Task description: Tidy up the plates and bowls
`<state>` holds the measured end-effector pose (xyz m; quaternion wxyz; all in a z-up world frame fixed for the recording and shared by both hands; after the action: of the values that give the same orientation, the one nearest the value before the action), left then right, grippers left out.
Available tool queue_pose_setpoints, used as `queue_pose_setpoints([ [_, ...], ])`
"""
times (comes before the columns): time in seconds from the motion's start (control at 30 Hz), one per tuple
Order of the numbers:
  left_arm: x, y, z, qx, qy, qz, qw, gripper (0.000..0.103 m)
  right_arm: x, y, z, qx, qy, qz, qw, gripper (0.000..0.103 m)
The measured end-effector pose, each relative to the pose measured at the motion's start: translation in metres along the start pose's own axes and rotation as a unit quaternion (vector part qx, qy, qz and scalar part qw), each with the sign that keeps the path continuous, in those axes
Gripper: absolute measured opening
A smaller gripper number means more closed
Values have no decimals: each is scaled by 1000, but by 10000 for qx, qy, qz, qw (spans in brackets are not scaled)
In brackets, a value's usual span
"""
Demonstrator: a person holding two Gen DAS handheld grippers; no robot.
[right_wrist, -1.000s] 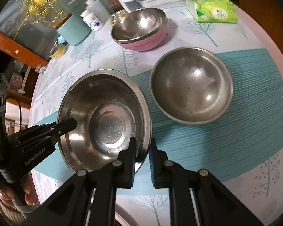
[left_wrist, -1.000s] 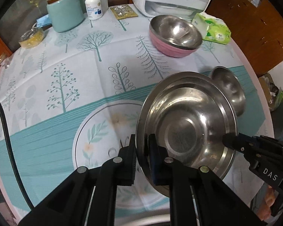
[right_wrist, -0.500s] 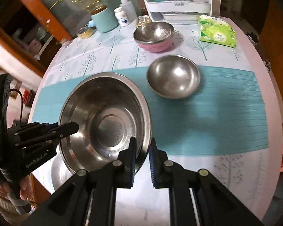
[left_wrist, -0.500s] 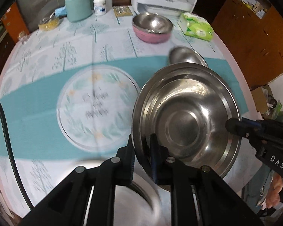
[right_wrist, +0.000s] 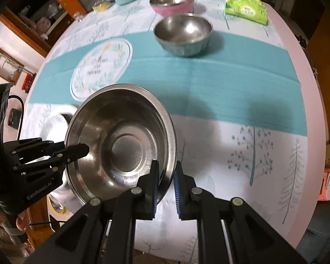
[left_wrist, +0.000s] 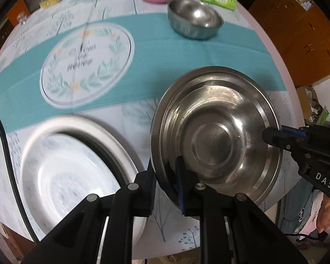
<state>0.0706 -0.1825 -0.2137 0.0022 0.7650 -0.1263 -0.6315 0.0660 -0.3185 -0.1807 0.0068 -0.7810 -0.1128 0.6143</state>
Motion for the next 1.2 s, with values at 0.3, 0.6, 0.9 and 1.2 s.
queue_pose_setpoints([
  [0.3,10,8,21,-39,-36,-111,9999,16,17,0,19,-135,-194,85,9997,13],
  [0.6,17,19,21,127,-35,-426,9990,19,26,-1,20,-197,-239,133,9994,13],
  [0.9,5,24,13,193,225,-601,9978,49,24,5,19,-235,-144,262,9993,13],
  [1.2,-3,23,10,97,370,-573,9976,64,21,9,22,-184,-123,145,9997,19],
])
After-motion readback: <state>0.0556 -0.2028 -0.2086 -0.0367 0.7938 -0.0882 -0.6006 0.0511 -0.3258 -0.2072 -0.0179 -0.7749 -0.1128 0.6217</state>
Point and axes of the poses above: each gripper's, at about its wrist camera, not at the fingertips, and x roughly the way its jaws point, y to its right, z to its underside, the point moved 5 cm from there along x, roughly the way its jaws point, and after that the axes turned 2 degrees about y, right-handed, at the moved point
